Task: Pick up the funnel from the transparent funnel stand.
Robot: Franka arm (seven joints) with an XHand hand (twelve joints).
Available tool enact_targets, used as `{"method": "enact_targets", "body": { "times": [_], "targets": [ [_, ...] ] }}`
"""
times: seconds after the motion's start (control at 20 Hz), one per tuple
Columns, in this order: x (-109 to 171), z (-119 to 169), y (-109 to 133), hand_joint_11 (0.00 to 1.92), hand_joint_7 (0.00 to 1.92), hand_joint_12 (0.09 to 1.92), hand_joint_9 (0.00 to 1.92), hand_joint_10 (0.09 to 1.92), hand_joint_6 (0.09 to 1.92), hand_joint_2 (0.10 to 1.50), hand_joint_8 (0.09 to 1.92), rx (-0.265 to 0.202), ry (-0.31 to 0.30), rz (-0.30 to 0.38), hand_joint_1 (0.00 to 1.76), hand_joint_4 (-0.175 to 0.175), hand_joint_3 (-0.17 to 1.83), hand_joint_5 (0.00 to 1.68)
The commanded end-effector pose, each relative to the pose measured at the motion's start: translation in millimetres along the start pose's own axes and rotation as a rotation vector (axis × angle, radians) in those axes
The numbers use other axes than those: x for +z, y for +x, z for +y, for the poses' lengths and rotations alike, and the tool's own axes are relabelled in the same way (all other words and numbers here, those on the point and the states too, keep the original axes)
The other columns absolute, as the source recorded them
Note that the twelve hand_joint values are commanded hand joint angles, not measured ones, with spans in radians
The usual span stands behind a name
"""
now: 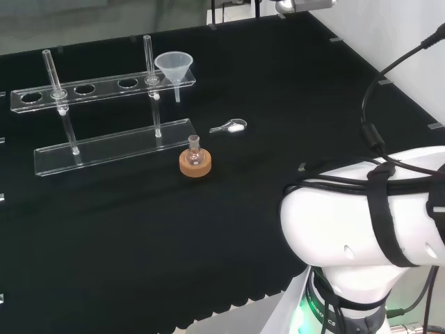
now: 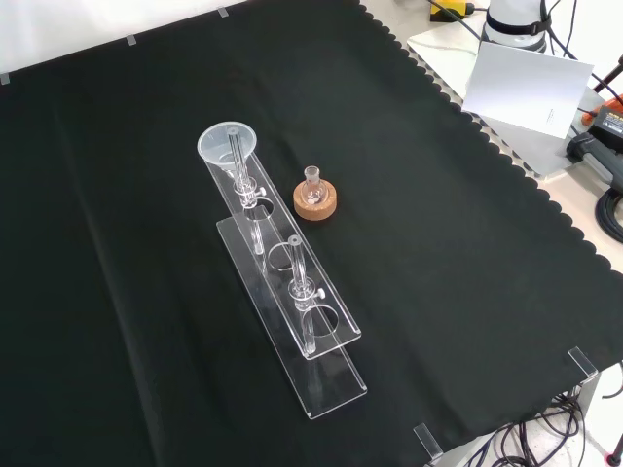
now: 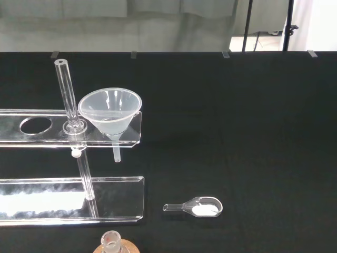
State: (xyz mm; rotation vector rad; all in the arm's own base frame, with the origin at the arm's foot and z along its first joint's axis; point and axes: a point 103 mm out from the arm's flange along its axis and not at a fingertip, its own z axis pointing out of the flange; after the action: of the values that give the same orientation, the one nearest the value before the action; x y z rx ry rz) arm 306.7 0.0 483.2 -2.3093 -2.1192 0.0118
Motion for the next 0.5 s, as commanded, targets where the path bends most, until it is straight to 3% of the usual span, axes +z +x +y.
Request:
{"method": "enact_targets", "body": {
  "times": [0.05,0.2,0.5],
  "targets": [
    [0.5,0.1,1.7,0.15,0.01,1.29,0.20,0.66,0.25,1.15,0.50,0.005,-0.010,-0.006,0.00,-0.010,0.54,0.22],
    [-0.2,1.7,2.6,0.12,0.00,1.35,0.20,0.65,0.11,1.21,0.51,0.003,-0.009,-0.007,0.00,-0.010,0.41,0.27],
    [2.8,4.8,0.0,0.11,0.00,1.36,0.20,0.65,0.09,1.23,0.51,0.011,-0.005,-0.008,0.00,-0.010,0.39,0.28]
  ]
}}
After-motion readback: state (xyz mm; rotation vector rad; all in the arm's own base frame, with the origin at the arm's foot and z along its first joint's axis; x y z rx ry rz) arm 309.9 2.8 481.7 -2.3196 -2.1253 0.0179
